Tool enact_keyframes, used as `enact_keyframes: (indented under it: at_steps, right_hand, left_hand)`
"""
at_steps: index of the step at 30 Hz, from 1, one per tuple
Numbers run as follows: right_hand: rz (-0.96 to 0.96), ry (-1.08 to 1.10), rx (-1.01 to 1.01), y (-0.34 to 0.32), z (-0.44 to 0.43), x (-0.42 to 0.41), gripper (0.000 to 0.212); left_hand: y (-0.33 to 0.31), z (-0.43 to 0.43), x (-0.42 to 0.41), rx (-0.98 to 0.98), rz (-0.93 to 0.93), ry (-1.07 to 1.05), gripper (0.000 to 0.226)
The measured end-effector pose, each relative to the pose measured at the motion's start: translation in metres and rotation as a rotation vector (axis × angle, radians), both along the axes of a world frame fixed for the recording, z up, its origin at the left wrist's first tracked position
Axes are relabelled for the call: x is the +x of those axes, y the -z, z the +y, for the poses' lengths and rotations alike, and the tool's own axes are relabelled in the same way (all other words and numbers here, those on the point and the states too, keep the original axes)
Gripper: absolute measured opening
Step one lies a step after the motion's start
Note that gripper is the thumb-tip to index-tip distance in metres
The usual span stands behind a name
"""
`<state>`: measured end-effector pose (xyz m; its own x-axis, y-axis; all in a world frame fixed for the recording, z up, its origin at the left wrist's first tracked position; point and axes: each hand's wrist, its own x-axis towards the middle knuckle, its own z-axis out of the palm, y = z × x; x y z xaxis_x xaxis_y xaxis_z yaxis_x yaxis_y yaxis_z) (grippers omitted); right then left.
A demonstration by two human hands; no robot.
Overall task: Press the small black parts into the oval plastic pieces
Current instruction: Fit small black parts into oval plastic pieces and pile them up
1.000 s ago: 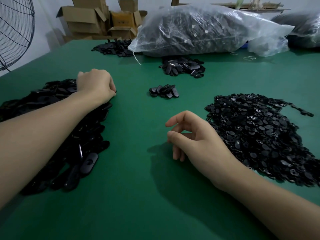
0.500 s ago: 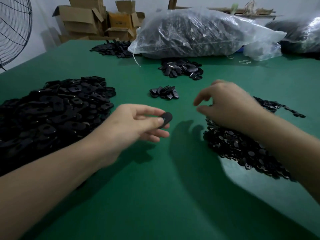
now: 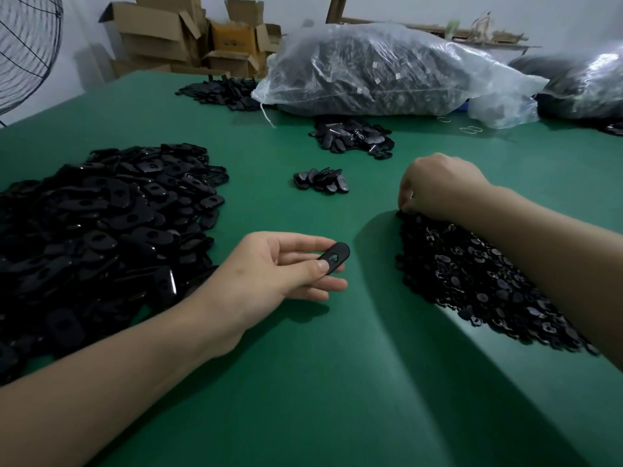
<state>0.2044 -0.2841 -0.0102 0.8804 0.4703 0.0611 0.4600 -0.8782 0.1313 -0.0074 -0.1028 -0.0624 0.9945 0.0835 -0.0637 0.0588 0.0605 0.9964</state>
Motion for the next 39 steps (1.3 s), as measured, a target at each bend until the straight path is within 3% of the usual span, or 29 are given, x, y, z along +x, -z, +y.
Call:
enact_keyframes:
  at_steps: [31, 33, 35, 39]
  right_hand:
    - [-0.021, -0.11, -0.027, -0.003, -0.005, 0.002, 0.011]
    - [-0.079, -0.134, 0.061, -0.011, -0.006, -0.005, 0.01]
    - [-0.088, -0.215, 0.337, -0.017, -0.005, -0.024, 0.008]
    - [0.261, -0.449, 1.063, 0.001, 0.002, -0.101, 0.009]
  left_hand:
    - [0.003, -0.002, -0.007, -0.087, -0.166, -0.11, 0.03]
    - [0.003, -0.002, -0.007, -0.079, -0.172, -0.116, 0.031]
    - [0.003, -0.002, -0.007, -0.067, -0.185, -0.131, 0.032]
    - [0.003, -0.001, -0.006, -0.091, -0.213, -0.195, 0.027]
